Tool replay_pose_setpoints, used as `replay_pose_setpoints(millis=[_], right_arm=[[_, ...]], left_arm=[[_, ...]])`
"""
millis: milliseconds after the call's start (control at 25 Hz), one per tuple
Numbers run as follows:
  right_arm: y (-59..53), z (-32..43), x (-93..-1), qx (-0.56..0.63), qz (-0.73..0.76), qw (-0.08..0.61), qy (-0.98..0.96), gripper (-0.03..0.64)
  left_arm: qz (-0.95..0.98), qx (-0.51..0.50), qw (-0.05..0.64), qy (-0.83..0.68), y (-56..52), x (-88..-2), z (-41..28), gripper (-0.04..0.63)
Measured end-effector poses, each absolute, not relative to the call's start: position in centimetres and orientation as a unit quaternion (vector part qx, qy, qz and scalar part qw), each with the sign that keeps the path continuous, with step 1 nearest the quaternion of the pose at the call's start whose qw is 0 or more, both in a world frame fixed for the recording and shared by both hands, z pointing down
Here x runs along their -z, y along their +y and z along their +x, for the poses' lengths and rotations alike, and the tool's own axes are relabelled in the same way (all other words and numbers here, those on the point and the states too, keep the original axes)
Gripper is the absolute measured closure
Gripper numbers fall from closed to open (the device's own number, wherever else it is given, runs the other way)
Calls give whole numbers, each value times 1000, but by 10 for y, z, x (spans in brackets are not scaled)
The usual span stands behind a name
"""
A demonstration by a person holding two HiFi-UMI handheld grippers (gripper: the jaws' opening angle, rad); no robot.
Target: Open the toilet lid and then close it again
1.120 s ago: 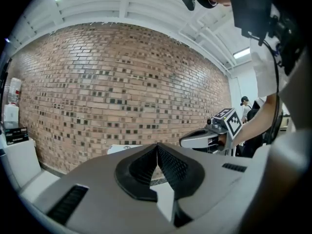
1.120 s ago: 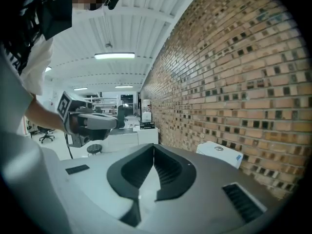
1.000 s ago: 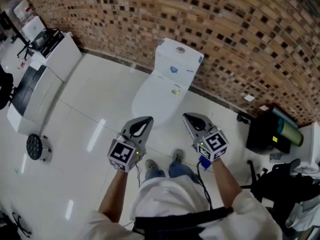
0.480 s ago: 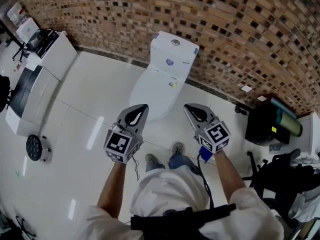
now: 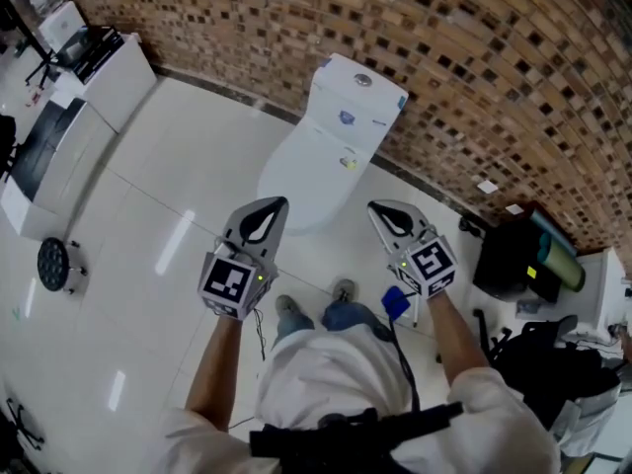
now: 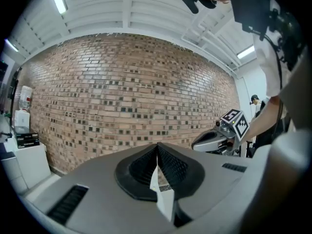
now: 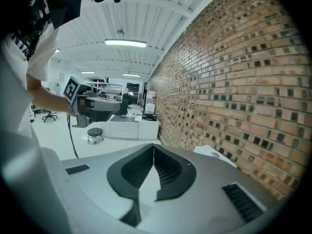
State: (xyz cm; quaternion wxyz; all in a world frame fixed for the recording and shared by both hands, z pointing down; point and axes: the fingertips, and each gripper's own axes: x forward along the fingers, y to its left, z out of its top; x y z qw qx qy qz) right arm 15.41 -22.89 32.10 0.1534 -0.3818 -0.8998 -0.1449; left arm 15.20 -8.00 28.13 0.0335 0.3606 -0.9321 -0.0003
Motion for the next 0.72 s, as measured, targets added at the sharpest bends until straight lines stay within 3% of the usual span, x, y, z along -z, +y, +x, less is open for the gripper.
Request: replay_pose_setpoints(millis=[360,600,680,720], right_arm=[[-231,113,-373,284,-480,180,-810,615],[-259,96,-445,377,-574,193,-701,615],[-274,91,-475,391,-609,188,-664,488],[-281,89,-490,397,-623,188,-647,462]], left_arm=[[271,18,71,-960,-54,-315,149,600],[217,26,94,-971,-100,-354,136,600],[194,35,101,-975,-123,-368,128,600],[181,42,105,-977,-133,-376,124,600]])
